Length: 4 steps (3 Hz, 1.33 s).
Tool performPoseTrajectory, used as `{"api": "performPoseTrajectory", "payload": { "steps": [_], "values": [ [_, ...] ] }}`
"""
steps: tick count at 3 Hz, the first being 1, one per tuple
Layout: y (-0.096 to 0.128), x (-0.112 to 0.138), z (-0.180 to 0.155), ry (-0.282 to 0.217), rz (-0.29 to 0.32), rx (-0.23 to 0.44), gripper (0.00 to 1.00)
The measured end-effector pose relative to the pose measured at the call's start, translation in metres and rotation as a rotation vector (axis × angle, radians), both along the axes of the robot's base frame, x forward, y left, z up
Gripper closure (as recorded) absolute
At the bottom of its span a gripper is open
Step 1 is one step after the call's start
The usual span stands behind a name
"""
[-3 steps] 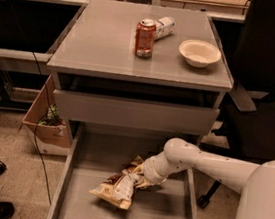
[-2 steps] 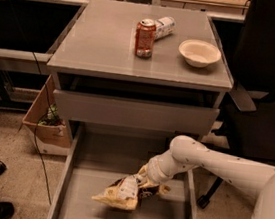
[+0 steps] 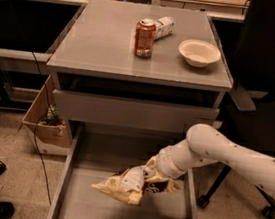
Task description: Pick brown chip bag from middle drawer and place on counter
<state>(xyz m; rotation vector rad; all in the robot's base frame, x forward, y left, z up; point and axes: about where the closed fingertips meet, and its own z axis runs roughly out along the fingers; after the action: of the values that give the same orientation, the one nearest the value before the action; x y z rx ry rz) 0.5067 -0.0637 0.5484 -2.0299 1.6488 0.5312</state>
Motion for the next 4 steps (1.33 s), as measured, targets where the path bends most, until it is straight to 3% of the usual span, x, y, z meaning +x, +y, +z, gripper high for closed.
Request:
{"api": "performPoseTrajectory", "payload": {
  "steps": [1, 2, 3, 4],
  "values": [
    [-0.011, 0.0, 0.065, -0.042, -0.041, 0.009, 1.0],
    [-0.028, 0.009, 0.148, -0.153, -0.091, -0.01, 1.0],
    [-0.027, 0.009, 0.147, -0.152, -0.09, -0.009, 1.0],
    [-0.014, 0.005, 0.178, -0.196, -0.071, -0.035, 1.0]
  ]
}}
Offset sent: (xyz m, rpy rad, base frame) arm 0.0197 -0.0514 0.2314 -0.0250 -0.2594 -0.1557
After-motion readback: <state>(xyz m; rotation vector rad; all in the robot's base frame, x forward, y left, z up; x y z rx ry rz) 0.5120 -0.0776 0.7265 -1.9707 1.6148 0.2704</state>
